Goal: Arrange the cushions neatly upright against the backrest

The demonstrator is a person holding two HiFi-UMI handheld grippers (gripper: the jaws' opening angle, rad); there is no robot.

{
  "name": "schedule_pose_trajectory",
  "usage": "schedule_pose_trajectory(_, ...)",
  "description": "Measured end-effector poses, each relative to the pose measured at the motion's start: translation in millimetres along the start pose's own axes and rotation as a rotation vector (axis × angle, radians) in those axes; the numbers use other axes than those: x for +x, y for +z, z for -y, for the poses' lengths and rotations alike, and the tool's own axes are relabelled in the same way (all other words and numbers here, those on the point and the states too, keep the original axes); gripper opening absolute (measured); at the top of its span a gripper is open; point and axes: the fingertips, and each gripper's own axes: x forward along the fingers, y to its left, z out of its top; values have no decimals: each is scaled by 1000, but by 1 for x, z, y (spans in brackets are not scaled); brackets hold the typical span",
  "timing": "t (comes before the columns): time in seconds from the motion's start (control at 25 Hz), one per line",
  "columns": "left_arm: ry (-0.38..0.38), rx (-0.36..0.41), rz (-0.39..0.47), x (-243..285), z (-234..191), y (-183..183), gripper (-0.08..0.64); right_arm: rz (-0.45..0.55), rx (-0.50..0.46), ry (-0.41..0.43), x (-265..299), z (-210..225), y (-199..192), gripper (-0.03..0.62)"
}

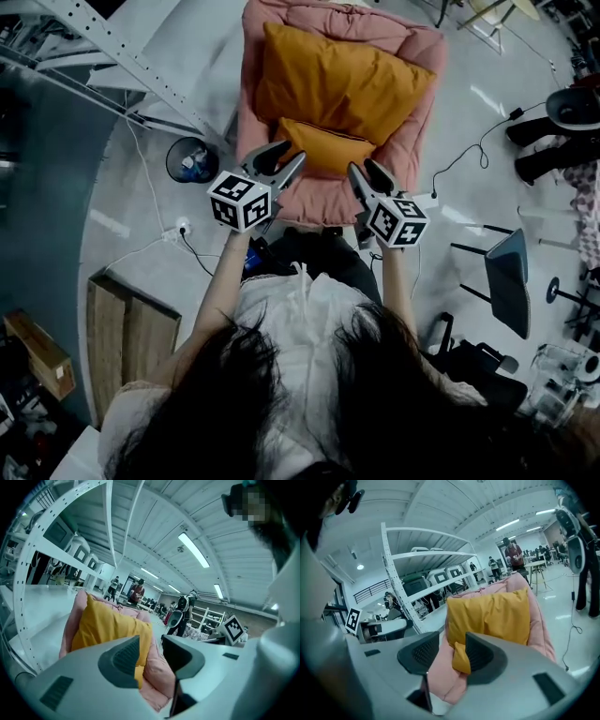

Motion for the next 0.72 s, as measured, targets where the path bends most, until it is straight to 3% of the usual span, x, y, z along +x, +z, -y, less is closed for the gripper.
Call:
schedule_pose_trajectory(0.32, -1, 18, 10, -9, 39, -7, 160, -24, -45, 67, -19, -30, 0, 167)
schedule_pose_trajectory(0.72, 83, 33, 56, -14, 109, -23, 147, -33, -87, 151, -81, -15, -4, 115)
